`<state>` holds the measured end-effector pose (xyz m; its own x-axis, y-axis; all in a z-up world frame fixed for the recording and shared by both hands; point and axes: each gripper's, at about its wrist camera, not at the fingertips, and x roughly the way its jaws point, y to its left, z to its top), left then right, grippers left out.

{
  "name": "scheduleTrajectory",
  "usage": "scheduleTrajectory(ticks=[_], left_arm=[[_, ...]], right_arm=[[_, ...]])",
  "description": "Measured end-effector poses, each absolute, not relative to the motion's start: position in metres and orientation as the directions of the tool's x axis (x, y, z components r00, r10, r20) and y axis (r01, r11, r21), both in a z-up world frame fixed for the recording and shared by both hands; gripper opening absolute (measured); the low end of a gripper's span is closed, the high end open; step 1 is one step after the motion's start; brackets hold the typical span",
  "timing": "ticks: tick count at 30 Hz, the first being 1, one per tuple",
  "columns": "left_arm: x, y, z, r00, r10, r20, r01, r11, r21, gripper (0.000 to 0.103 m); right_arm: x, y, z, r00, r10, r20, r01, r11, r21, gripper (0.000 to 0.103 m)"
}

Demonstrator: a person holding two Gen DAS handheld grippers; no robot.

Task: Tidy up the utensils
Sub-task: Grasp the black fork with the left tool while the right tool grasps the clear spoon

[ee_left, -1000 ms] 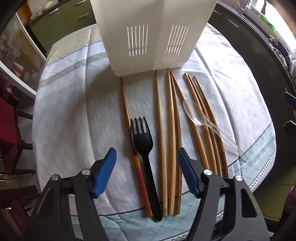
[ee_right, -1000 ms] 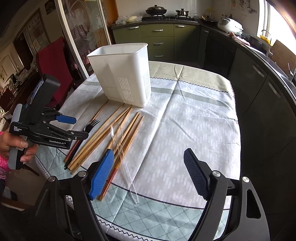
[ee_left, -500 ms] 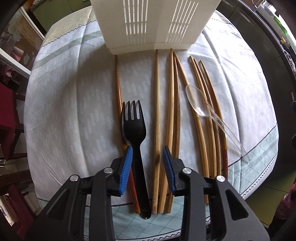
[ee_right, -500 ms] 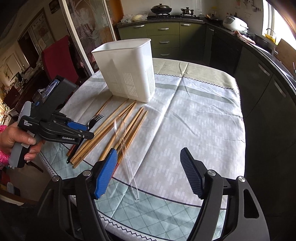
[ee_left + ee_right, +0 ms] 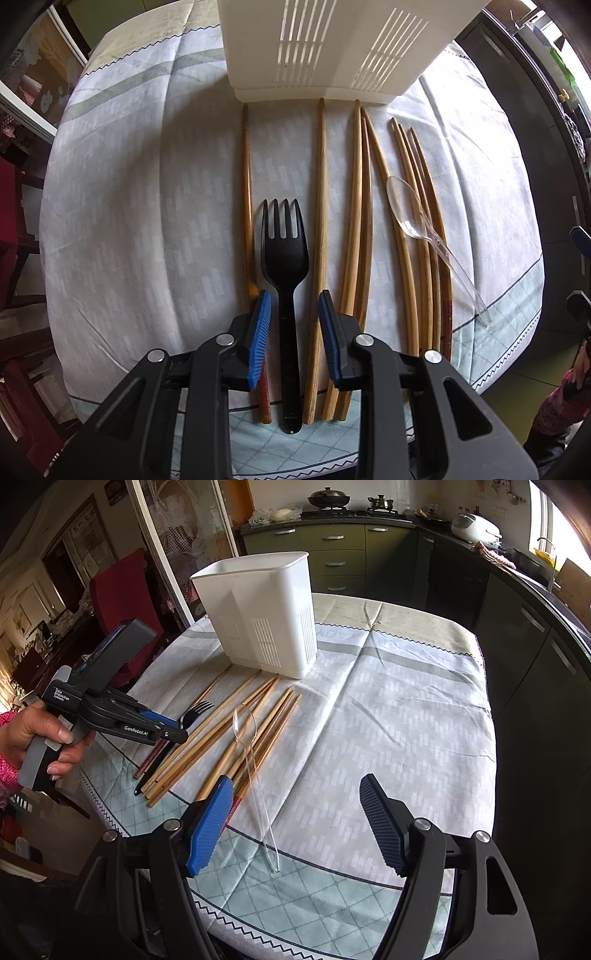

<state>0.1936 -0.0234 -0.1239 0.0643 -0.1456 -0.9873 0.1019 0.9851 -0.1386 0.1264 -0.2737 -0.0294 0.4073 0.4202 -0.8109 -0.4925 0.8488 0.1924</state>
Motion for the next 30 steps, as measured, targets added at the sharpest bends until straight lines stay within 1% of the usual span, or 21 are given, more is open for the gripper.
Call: scheduleTrajectory(ticks=[6, 8, 11, 17, 18, 19, 20, 22, 25, 30], left_arm=[[0.196, -0.008, -0.124, 0.064, -0.149, -0.987, 0.101, 0.985, -0.142, 0.026], [0.196, -0.003, -0.125, 0.061, -0.132, -0.989, 0.110, 0.986, -0.125, 0.018], [0.194, -0.002, -0.125, 0.064, -0.107, -0.992, 0.133, 0.986, -0.098, 0.012], [0.193, -0.015, -0.124, 0.082, -0.074, -0.994, 0.176, 0.983, -0.059, 0.010], [0.192, -0.017, -0.124, 0.084, -0.072, -0.994, 0.186, 0.981, -0.055, 0.009], [0.192, -0.020, -0.124, 0.086, -0.069, -0.994, 0.194, 0.980, -0.051, 0.009], [0.191, -0.021, -0.124, 0.087, -0.066, -0.994, 0.199, 0.979, -0.048, 0.009], [0.191, -0.020, -0.123, 0.086, -0.068, -0.994, 0.197, 0.979, -0.050, 0.009], [0.193, -0.013, -0.123, 0.086, -0.075, -0.993, 0.185, 0.981, -0.058, 0.009], [0.192, -0.007, -0.122, 0.092, -0.078, -0.993, 0.204, 0.977, -0.058, 0.009]], right_arm=[[0.126, -0.267, -0.031, 0.403, 0.412, -0.817, -0.503, 0.846, 0.178, 0.071], [0.127, -0.265, -0.032, 0.401, 0.408, -0.820, -0.508, 0.844, 0.172, 0.071], [0.129, -0.259, -0.032, 0.395, 0.403, -0.826, -0.517, 0.840, 0.162, 0.071], [0.141, -0.233, -0.037, 0.325, 0.424, -0.846, -0.585, 0.793, 0.173, 0.070], [0.144, -0.224, -0.040, 0.308, 0.416, -0.855, -0.602, 0.782, 0.164, 0.068], [0.149, -0.216, -0.043, 0.282, 0.411, -0.867, -0.620, 0.768, 0.163, 0.058], [0.153, -0.209, -0.048, 0.251, 0.408, -0.878, -0.633, 0.756, 0.170, 0.040], [0.164, -0.195, -0.059, 0.189, 0.389, -0.902, -0.655, 0.734, 0.180, 0.026], [0.170, -0.173, -0.076, 0.144, 0.315, -0.938, -0.705, 0.698, 0.126, 0.025], [0.178, -0.151, -0.096, 0.109, 0.261, -0.959, -0.723, 0.683, 0.103, 0.025]])
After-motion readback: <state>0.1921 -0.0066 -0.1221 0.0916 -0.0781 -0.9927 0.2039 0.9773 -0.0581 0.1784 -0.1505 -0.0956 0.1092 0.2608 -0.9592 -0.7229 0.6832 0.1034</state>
